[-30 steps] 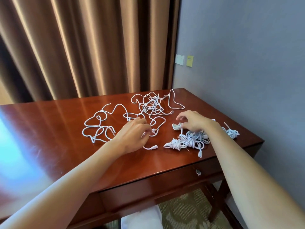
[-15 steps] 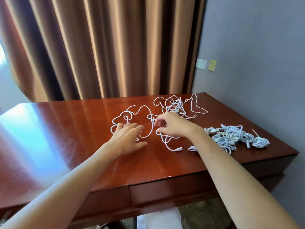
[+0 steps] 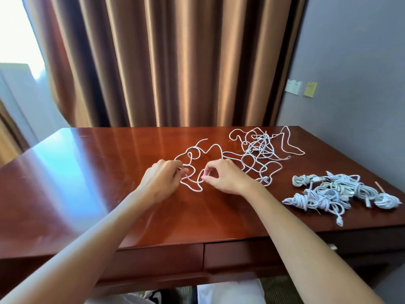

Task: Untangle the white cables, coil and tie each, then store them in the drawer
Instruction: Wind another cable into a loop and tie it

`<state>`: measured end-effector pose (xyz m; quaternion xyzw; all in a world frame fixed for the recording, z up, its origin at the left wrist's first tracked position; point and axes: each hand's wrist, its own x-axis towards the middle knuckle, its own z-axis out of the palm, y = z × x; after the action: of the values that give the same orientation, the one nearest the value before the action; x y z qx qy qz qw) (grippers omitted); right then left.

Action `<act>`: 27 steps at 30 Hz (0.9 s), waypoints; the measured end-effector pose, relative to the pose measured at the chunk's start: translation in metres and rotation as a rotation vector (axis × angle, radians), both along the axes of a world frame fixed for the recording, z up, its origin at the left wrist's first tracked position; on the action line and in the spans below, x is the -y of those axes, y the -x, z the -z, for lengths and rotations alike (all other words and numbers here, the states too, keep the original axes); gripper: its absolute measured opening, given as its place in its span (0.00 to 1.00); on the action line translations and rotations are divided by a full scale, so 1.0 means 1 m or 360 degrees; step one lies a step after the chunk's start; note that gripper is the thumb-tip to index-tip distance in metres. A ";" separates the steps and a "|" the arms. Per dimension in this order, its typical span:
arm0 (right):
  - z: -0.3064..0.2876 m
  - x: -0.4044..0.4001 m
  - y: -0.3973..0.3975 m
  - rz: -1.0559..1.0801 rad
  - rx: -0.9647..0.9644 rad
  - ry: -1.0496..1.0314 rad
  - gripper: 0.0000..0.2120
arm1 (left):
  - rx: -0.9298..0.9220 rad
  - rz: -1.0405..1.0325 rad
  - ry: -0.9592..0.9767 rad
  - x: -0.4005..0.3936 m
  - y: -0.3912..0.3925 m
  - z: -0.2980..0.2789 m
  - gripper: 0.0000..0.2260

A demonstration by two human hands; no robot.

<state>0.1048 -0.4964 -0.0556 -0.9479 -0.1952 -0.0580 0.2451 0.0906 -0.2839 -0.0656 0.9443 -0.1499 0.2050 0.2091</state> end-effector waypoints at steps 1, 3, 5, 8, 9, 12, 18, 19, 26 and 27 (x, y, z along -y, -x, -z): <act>0.000 -0.008 0.000 -0.0017 0.0033 -0.0175 0.05 | 0.0037 -0.0016 0.0101 -0.006 -0.001 0.001 0.10; -0.002 -0.022 -0.002 -0.0028 0.0054 -0.0632 0.08 | 0.0102 -0.0080 0.0321 -0.018 0.000 0.001 0.09; -0.007 -0.030 -0.004 -0.0025 0.0033 -0.1152 0.08 | 0.0172 -0.0163 0.0550 -0.032 0.001 -0.001 0.11; -0.014 -0.036 -0.010 0.0065 0.0051 -0.1617 0.08 | 0.0232 -0.0207 0.0762 -0.052 -0.001 -0.004 0.16; -0.015 -0.039 -0.013 0.0110 0.0043 -0.1692 0.08 | 0.0243 -0.0210 0.0776 -0.057 -0.001 -0.006 0.17; -0.018 -0.047 -0.021 0.0313 0.0071 -0.1757 0.07 | 0.0262 -0.0226 0.0739 -0.068 -0.003 -0.008 0.19; -0.007 -0.049 -0.046 0.0889 0.0362 -0.1288 0.06 | 0.0318 -0.0282 0.0730 -0.084 -0.011 -0.007 0.26; -0.005 -0.048 -0.049 0.0919 0.0298 -0.1229 0.05 | 0.0331 -0.0289 0.0718 -0.087 -0.015 -0.005 0.27; 0.013 -0.059 -0.064 0.0731 0.0086 0.0355 0.29 | -0.0172 0.0077 0.0456 -0.088 -0.045 0.005 0.24; 0.012 -0.065 -0.068 0.0724 0.0147 0.0424 0.28 | -0.0189 0.0099 0.0427 -0.086 -0.050 0.004 0.24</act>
<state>0.1725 -0.4315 -0.0675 -0.9876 0.0060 -0.1286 0.0898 0.1406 -0.1976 -0.0699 0.9133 -0.1375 0.1604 0.3481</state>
